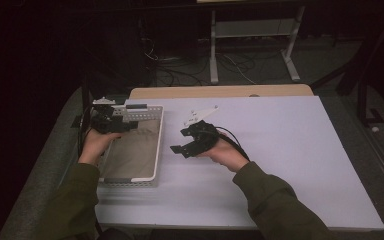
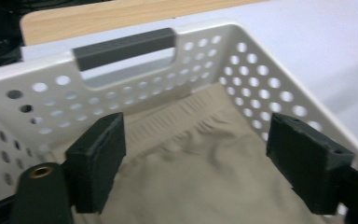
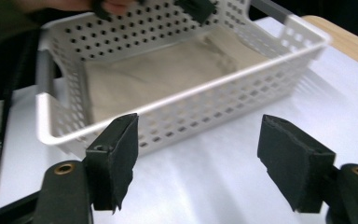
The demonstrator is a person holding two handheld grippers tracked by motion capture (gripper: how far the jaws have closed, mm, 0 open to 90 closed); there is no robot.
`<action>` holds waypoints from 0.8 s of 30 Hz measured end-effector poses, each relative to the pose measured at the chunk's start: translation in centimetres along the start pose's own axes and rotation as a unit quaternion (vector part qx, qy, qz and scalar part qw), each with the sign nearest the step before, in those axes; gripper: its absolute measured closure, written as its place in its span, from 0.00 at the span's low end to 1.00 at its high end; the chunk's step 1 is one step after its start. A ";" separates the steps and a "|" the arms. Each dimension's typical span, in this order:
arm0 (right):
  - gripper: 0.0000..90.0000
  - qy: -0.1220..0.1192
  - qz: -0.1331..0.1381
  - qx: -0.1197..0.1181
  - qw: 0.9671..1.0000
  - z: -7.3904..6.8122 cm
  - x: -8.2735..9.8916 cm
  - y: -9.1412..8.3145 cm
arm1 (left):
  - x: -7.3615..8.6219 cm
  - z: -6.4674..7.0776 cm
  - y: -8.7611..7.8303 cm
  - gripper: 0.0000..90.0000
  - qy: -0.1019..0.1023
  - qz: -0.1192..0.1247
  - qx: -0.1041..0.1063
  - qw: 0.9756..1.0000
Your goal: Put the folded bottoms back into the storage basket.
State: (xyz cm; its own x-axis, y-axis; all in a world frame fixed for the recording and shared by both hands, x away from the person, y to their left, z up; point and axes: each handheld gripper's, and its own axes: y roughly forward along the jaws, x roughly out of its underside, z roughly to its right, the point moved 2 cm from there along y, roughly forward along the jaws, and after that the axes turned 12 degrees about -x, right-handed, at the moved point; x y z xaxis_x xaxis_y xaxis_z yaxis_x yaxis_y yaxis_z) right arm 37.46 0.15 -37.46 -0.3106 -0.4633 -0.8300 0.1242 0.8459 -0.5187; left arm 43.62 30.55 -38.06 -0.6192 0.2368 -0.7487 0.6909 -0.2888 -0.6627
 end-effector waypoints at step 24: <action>0.17 0.017 0.024 0.069 0.997 2.9 5.2 -6.3 | 1.1 7.7 -2.8 0.11 0.041 0.044 0.078 0.995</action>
State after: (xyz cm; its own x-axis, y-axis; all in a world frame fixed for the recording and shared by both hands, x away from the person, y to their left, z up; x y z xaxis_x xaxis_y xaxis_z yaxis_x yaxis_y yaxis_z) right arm 37.74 -8.39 -39.08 -0.3321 -0.4128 -0.8481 0.2681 0.8208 -0.5044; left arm 38.17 24.44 -36.92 -0.5213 0.2774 -0.8070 0.6716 -0.4501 -0.5885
